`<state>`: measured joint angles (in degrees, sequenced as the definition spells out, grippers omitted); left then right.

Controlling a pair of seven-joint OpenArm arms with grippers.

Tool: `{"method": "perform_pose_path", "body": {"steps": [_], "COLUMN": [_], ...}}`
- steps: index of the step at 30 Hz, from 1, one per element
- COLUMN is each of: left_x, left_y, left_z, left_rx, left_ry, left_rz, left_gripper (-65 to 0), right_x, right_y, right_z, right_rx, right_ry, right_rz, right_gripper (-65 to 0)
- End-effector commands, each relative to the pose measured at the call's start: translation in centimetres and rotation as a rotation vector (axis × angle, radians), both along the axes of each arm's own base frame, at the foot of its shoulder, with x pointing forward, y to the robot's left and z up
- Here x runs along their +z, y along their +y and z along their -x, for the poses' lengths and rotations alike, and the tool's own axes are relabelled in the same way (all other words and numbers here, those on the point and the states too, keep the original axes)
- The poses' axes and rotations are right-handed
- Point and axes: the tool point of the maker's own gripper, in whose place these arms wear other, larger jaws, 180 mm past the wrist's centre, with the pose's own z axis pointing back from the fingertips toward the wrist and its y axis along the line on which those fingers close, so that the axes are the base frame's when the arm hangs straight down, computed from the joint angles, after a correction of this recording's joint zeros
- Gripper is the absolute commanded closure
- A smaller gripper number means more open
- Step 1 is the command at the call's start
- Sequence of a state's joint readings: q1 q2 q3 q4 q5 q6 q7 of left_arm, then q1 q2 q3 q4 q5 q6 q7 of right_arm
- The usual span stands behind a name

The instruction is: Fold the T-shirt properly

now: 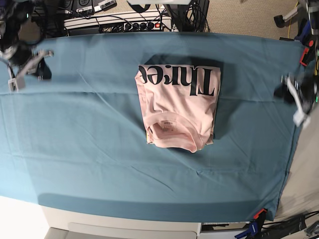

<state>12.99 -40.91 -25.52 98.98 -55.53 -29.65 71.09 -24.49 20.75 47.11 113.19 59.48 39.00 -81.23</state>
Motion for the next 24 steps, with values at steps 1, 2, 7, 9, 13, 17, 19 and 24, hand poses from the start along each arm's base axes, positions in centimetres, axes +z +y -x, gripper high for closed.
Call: {"method": "perform_pose_path", "body": {"steps": [1, 2, 7, 9, 13, 17, 19, 24], "left_x": [1.0, 0.8, 0.3, 0.0, -1.6, -3.1, -4.2, -7.3], "left_y": [-0.2, -0.5, -2.1, -2.7, -3.5, -4.5, -4.4, -4.1], "left_z": [0.5, 1.9, 8.7, 11.3, 15.8, 19.5, 21.0, 25.0], "left_rx": [-0.013, -0.013, 0.022, 0.035, 0.088, 0.104, 0.145, 0.266], "left_ry": [-0.033, -0.022, 0.04, 0.07, 0.167, 0.246, 0.279, 0.393], "left_rz": [0.001, 0.002, 0.017, 0.03, 0.074, 0.125, 0.159, 0.27], "left_gripper": [-25.5, -25.5, -25.5, -25.5, -25.5, -25.4, -25.5, -25.5], "right_x": [1.3, 1.3, 1.7, 1.6, 1.0, 0.2, -0.5, -2.7], "right_y": [-0.1, -0.1, -0.1, -0.4, -0.7, 0.2, 0.9, 0.4], "right_z": [0.3, 1.2, 5.2, 6.7, 8.6, 9.6, 10.2, 11.2], "right_rx": [0.023, 0.028, 0.046, 0.045, 0.044, 0.014, -0.018, -0.108], "right_ry": [-0.028, -0.007, 0.082, 0.123, 0.187, 0.197, 0.198, 0.22], "right_rz": [0.034, 0.053, 0.139, 0.158, 0.162, 0.117, 0.069, -0.065], "right_gripper": [0.0, 0.0, 0.0, 0.0, 0.0, 0.0, 0.0, 0.0]}}
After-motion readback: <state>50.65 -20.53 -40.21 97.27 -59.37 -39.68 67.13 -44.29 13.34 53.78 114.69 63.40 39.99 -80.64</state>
